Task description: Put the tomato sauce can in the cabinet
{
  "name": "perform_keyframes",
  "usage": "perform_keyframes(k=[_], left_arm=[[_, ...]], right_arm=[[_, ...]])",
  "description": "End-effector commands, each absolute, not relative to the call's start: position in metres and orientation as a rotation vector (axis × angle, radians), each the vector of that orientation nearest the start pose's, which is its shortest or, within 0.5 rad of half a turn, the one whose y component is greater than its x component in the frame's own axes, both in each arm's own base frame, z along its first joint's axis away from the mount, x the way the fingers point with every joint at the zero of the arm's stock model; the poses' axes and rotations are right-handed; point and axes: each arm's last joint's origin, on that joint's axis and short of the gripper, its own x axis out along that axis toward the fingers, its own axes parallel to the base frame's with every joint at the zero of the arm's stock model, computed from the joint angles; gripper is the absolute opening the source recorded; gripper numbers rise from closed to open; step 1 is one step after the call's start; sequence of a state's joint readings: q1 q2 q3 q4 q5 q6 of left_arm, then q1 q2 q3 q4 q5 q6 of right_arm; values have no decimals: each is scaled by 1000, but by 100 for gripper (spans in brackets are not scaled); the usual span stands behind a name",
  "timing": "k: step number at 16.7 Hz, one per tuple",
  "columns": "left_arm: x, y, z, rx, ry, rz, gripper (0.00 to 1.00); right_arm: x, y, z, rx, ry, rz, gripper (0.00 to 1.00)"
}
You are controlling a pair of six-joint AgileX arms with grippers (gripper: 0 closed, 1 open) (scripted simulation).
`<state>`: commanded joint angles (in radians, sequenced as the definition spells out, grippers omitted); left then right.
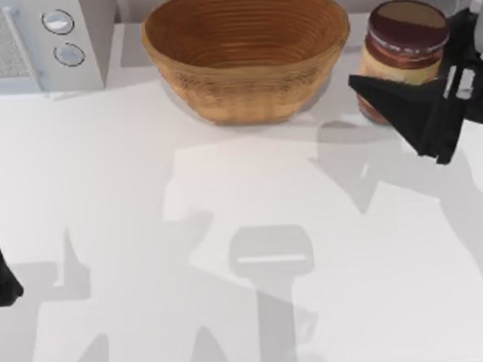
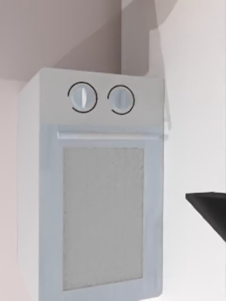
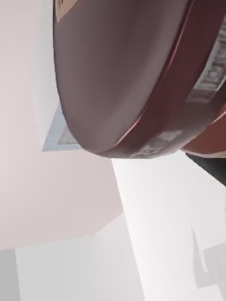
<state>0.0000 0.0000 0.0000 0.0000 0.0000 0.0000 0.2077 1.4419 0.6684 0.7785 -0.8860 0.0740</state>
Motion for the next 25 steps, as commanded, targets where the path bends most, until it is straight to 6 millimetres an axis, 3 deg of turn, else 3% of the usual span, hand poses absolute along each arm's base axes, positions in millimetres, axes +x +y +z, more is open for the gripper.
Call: perform_keyframes(k=[3, 5, 8, 11, 17, 25], left_arm=[[106, -1, 160, 0, 0, 0, 100], [106, -1, 160, 0, 0, 0, 100], [106, -1, 160, 0, 0, 0, 100], [106, -1, 160, 0, 0, 0, 100], [106, -1, 160, 0, 0, 0, 100], [106, -1, 160, 0, 0, 0, 100]], right_arm=[[238, 56, 251, 53, 31, 860, 0], [204, 39, 252, 50, 16, 690, 0], [158, 21, 239, 39, -11, 452, 0], [126, 9, 213, 25, -31, 252, 0], [106, -1, 164, 2, -6, 16, 0], [106, -1, 163, 2, 2, 8, 0]])
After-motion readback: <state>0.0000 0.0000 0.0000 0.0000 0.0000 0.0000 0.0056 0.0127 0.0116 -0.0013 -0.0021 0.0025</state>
